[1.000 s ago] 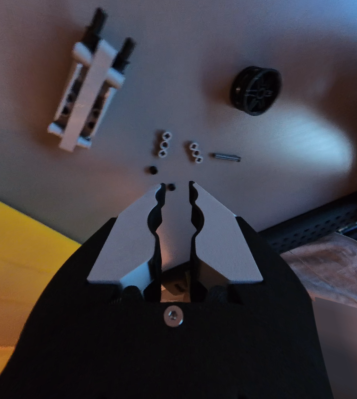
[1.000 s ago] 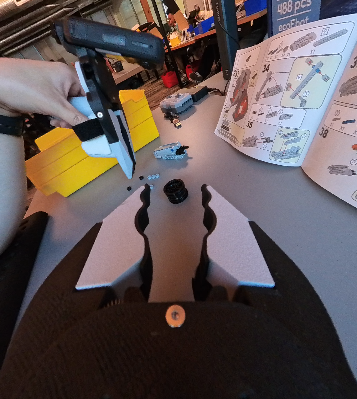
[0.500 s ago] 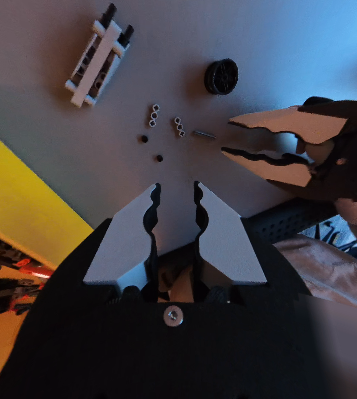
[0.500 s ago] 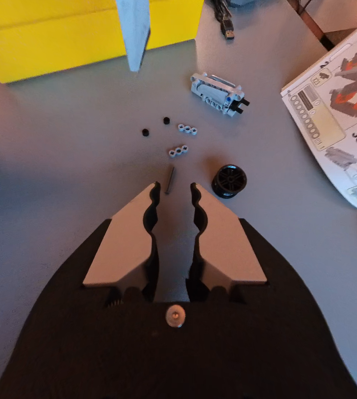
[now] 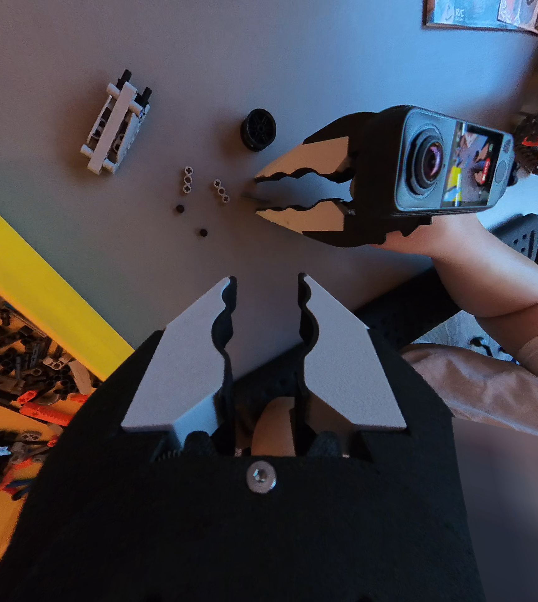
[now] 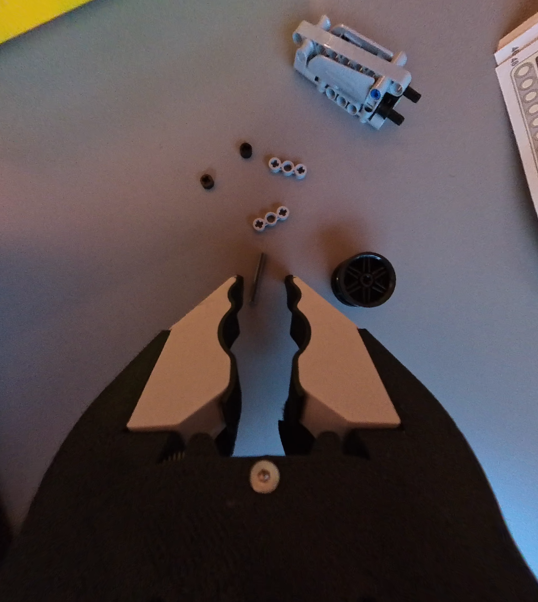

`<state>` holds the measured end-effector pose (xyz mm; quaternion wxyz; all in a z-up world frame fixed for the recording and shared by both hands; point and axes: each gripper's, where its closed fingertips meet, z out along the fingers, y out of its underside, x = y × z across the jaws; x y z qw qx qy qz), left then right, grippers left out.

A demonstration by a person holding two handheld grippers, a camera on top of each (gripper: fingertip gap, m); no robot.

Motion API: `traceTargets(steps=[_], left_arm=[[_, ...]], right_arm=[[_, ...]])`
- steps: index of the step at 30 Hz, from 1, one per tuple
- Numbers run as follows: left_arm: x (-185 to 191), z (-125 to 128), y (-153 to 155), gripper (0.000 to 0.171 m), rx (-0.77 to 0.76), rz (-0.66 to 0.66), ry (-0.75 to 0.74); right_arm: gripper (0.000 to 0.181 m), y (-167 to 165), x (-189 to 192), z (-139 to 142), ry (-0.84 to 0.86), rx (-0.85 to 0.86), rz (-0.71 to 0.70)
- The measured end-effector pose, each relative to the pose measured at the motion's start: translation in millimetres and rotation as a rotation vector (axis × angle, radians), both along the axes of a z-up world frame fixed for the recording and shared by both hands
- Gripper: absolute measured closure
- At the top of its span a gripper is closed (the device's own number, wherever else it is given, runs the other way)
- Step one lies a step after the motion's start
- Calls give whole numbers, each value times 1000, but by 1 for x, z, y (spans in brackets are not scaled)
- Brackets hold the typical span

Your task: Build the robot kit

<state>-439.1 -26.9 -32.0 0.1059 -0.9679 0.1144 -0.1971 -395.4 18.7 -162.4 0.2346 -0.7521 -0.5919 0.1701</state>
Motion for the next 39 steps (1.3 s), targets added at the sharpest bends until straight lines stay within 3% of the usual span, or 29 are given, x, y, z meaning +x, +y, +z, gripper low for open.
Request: traceTargets(steps=[3, 6, 8, 11, 15, 19, 21, 25, 29, 31, 33, 39], left_arm=[[-3, 3, -1, 136, 16, 4, -19], [-1, 18, 9, 142, 102, 6, -73], [0, 38, 24, 145, 222, 24, -127], [5, 86, 48, 149, 479, 45, -246], [19, 174, 56, 144, 981, -29, -318], [20, 213, 48, 151, 1403, 65, -78], [26, 210, 51, 149, 1426, 51, 56], [56, 181, 67, 117, 1336, -78, 161], [80, 158, 71, 125, 1362, -302, 344], [102, 152, 63, 121, 1400, -427, 305], [119, 145, 57, 130, 1421, -530, 277], [126, 114, 68, 133, 1311, -600, 349]], right_arm=[[177, 0, -2, -1, -15, 3, 56], [178, 0, 0, -1, -50, -27, 89], [178, 8, -3, 11, 29, -7, 64], [178, 13, -16, 55, 371, -99, -33], [178, 13, -23, 131, 1067, -514, -221], [179, 15, -8, 154, 1381, -833, -298], [179, 22, 4, 164, 1494, -919, -335], [179, 33, 30, 183, 1663, -1153, -373], [179, 43, 56, 205, 1795, -1354, -335], [179, 46, 63, 212, 1811, -1371, -325], [179, 49, 68, 217, 1832, -1402, -316], [179, 55, 75, 219, 1863, -1440, -321]])
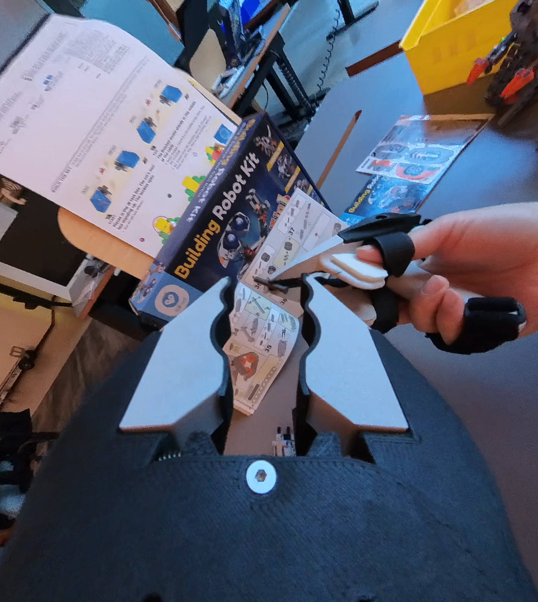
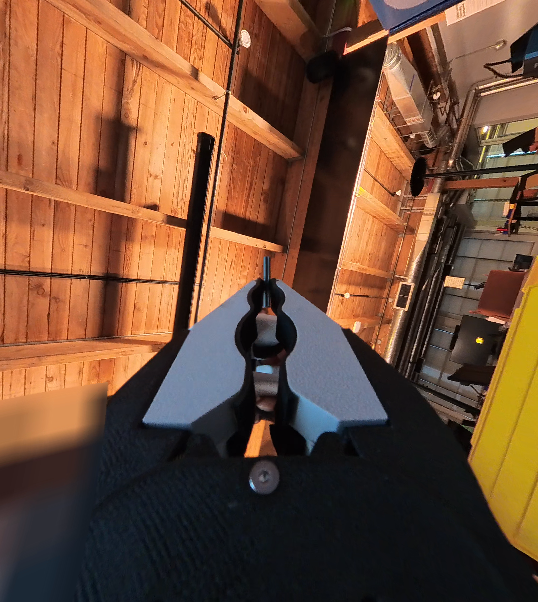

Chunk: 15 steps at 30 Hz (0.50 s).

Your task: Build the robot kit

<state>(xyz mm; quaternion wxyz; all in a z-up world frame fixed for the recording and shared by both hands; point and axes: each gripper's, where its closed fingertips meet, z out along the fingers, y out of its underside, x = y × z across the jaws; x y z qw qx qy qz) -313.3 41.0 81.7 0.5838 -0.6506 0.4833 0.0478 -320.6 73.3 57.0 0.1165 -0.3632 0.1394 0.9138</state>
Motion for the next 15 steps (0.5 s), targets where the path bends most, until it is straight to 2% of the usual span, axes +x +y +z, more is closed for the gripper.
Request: traceTargets(steps=[4, 9, 13, 15], left_arm=[[0, -18, 14, 128, 1, 46, 86], [1, -27, 29, 141, 33, 90, 134], [-2, -25, 28, 145, 33, 84, 125], [-1, -28, 23, 156, 15, 56, 131]], right_arm=[[179, 0, 3, 5, 26, 2, 9], [179, -1, 3, 8, 29, 16, 9], [179, -3, 1, 6, 34, 26, 14], [179, -5, -1, 7, 37, 47, 13]])
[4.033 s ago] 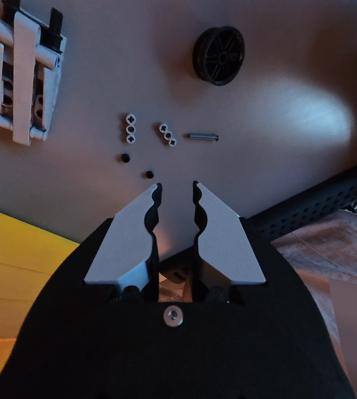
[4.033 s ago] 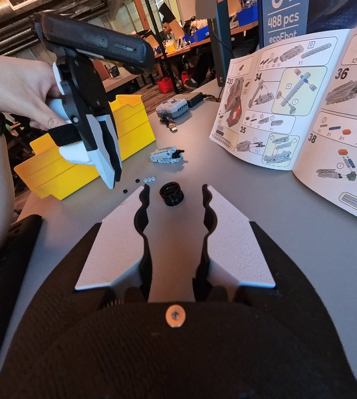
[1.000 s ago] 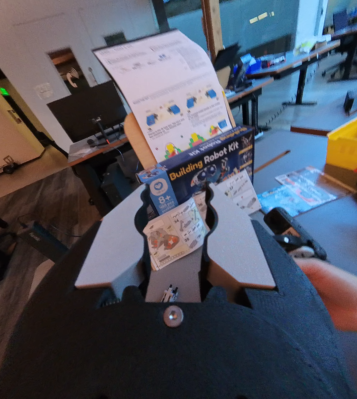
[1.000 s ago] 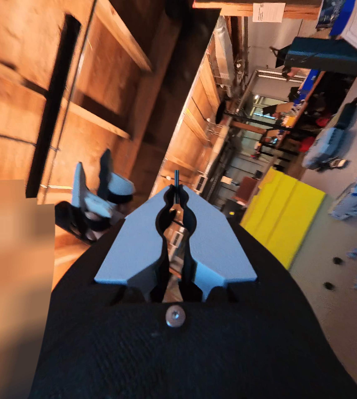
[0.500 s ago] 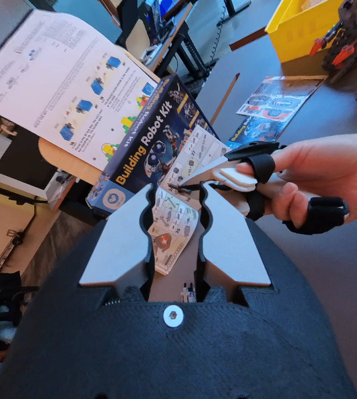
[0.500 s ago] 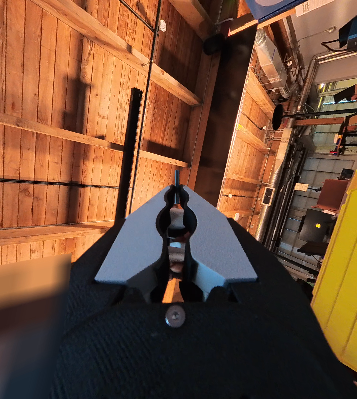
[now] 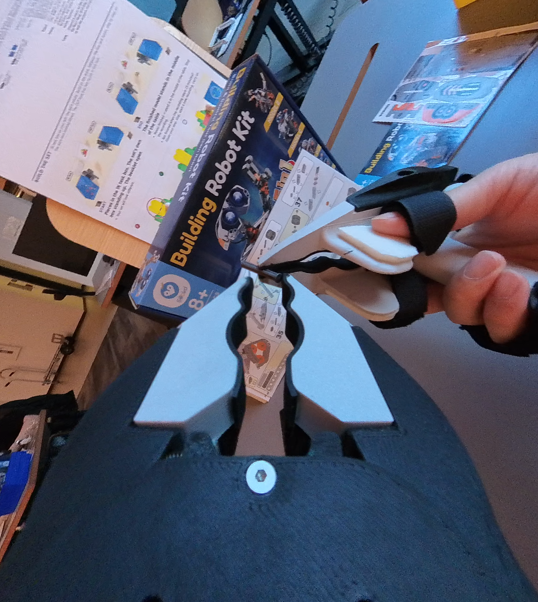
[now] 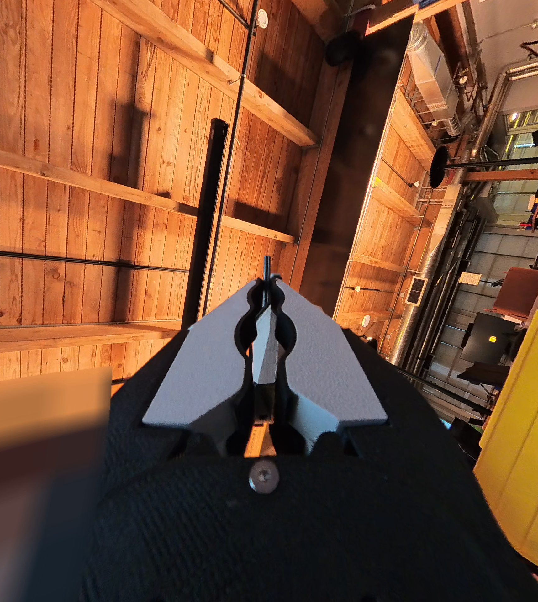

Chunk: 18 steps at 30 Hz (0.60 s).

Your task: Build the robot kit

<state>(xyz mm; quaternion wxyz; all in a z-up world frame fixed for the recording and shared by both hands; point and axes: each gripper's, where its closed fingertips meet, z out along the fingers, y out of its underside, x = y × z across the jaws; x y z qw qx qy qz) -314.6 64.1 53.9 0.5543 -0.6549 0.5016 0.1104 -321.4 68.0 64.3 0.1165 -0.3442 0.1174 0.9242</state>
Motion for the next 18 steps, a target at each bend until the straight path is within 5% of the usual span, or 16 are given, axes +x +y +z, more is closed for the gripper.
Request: traceTargets(steps=[9, 18], left_arm=[[-5, -10, -4, 162, -56, -15, 28], [-14, -8, -12, 169, -158, -80, -109]], right_arm=[[179, -1, -7, -10, -26, 29, 13], [179, -7, -13, -11, -69, 139, 24]])
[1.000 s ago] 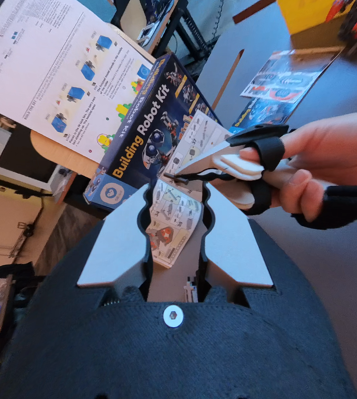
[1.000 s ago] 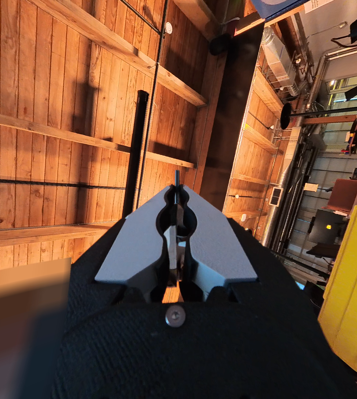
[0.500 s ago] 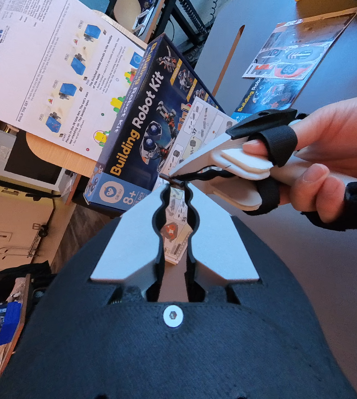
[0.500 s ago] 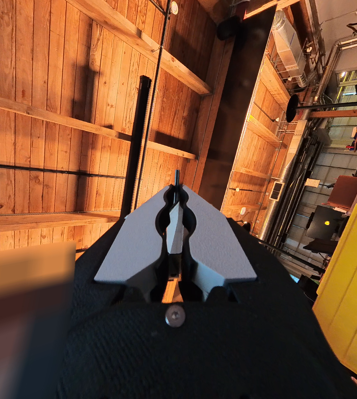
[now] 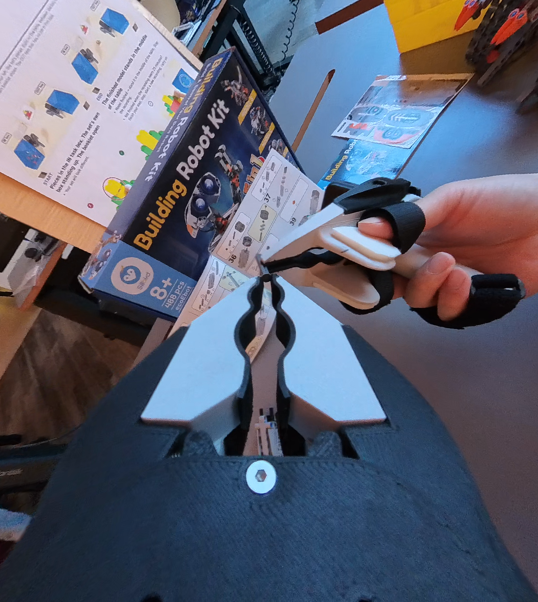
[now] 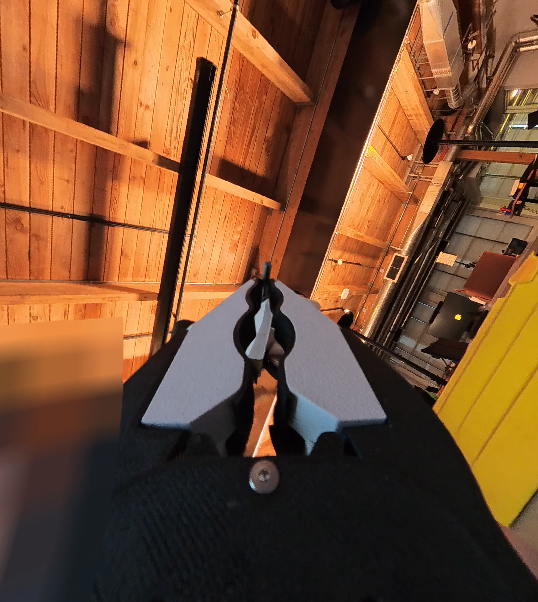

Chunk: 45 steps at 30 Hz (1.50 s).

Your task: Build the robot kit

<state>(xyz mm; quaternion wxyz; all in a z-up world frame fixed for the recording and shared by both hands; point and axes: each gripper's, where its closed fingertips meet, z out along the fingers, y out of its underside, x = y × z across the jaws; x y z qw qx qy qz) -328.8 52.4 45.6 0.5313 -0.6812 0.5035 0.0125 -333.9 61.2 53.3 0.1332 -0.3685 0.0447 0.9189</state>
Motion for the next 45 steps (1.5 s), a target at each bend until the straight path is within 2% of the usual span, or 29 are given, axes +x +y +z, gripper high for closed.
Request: traceTargets(steps=[14, 15, 18, 20, 21, 24, 29, 39, 42, 45], left_arm=[[-5, 5, -2, 166, -87, -67, -185], [-6, 5, -2, 171, -88, -65, -185], [-11, 1, -1, 171, -86, -54, -157], [-11, 0, -2, 148, -102, -60, -165], [-12, -1, -3, 145, -118, -60, -167], [-15, -5, 0, 149, -121, -42, -153], [-9, -7, -1, 167, -120, -75, -144], [-9, -9, -2, 169, -129, -84, -144], [-16, 1, -2, 169, -114, -74, -185], [-28, 17, -7, 169, -84, -64, -252]], right_arm=[[180, -4, -7, -8, -62, 66, -9], [180, -4, -8, -9, -60, 63, -5], [180, -5, -10, -12, -69, 64, 3], [180, -6, -10, -11, -55, 59, 11], [180, -6, -10, -10, -51, 61, 12], [180, -6, -9, -9, -56, 73, 9], [180, -8, -10, -8, -55, 80, 18], [179, -9, -11, -9, -51, 95, 27], [162, -10, -17, -13, -133, 161, -5], [152, -14, -25, -24, -258, 287, -52]])
